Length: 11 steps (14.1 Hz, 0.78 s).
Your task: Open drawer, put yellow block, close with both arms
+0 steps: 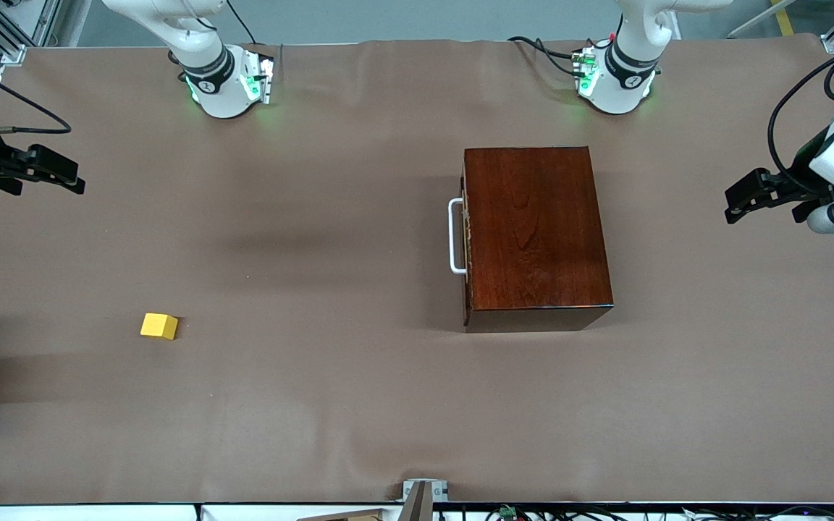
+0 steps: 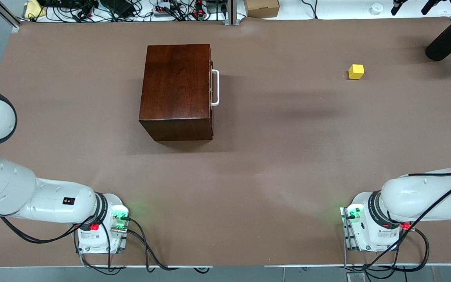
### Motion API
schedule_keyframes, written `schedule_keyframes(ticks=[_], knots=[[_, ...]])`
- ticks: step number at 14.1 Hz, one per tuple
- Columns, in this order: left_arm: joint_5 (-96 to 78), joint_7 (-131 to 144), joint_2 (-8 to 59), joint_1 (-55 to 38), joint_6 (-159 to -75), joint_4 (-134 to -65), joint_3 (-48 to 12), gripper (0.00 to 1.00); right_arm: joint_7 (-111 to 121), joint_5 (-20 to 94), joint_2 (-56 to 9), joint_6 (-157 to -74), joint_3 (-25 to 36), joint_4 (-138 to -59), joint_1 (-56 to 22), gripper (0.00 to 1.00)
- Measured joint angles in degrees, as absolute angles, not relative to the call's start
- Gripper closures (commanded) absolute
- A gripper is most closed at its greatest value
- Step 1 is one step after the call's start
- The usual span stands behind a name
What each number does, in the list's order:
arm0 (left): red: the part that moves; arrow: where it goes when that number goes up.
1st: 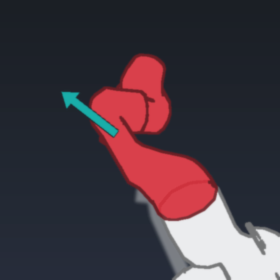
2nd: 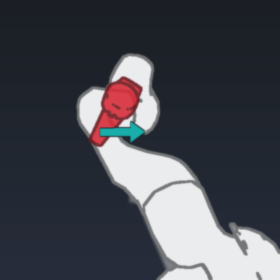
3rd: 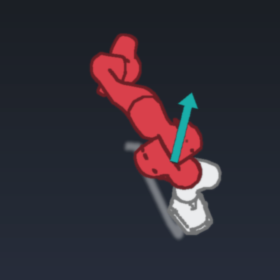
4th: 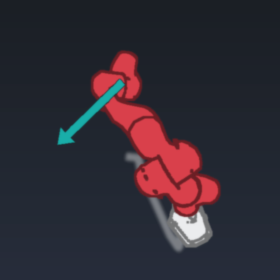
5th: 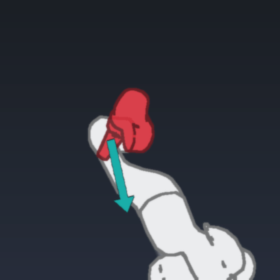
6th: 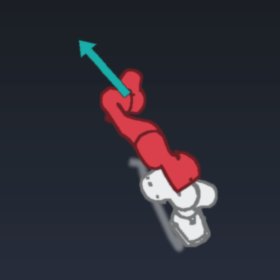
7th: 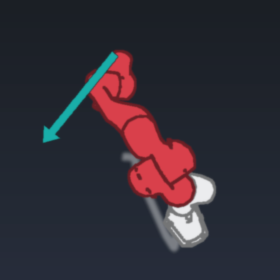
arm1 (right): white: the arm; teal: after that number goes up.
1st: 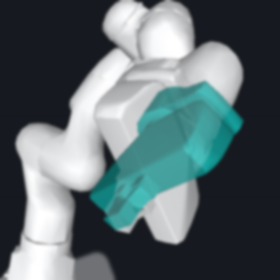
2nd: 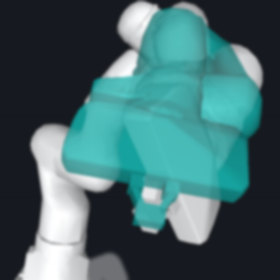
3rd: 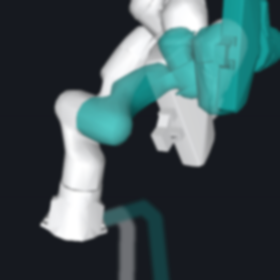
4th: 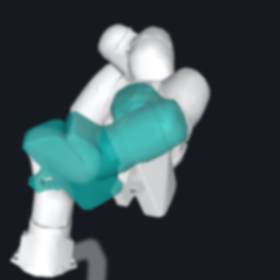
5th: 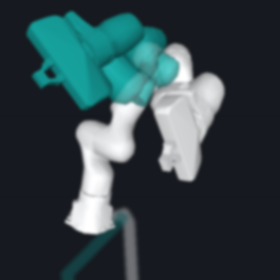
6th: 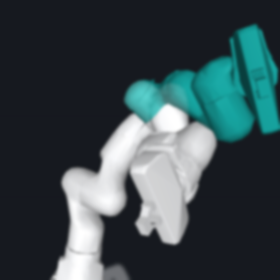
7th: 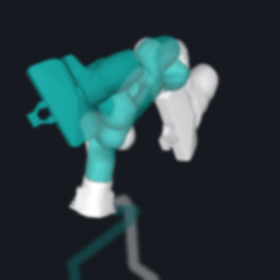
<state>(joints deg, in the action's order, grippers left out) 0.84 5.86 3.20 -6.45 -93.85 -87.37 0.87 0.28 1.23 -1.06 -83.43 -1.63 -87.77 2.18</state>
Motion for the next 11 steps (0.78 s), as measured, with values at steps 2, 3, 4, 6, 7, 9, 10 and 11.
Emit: schedule_keyframes(ticks=[2,3,4,6,7,9,10,11], knots=[[0.8,6.0,3.6,-6.7,-93.9,-87.4,0.6,0.0,0.3,1.2,-1.1,-83.4,-1.6,-87.8,2.2,0.0],[0.8,6.0,3.8,-6.8,-94.0,-87.4,0.5,0.0,0.3,1.2,-1.1,-83.4,-1.6,-87.8,2.2,0.0],[0.8,6.0,4.0,-7.0,-94.2,-87.4,0.3,0.0,0.3,1.2,-1.1,-83.4,-1.6,-87.8,2.2,0.0],[0.5,6.0,4.5,-8.2,-94.4,-87.4,-0.9,0.0,0.3,1.2,-1.1,-83.4,-1.7,-87.8,2.2,0.0],[0.5,6.5,4.9,-9.3,-94.5,-87.3,-2.1,0.0,0.3,1.2,-1.1,-83.4,-1.7,-87.8,2.2,0.0],[0.3,11.3,6.2,-12.2,-94.7,-86.5,-4.8,0.0,0.3,1.2,-1.1,-83.4,-1.7,-87.8,2.2,0.0],[-0.2,14.6,7.2,-13.9,-94.8,-85.7,-6.1,0.0,0.3,1.2,-1.1,-83.4,-1.7,-87.8,2.2,0.0],[-1.0,18.0,8.4,-15.6,-94.8,-84.9,-7.3,0.0,0.3,1.2,-1.1,-83.4,-1.7,-87.8,2.2,0.0]])
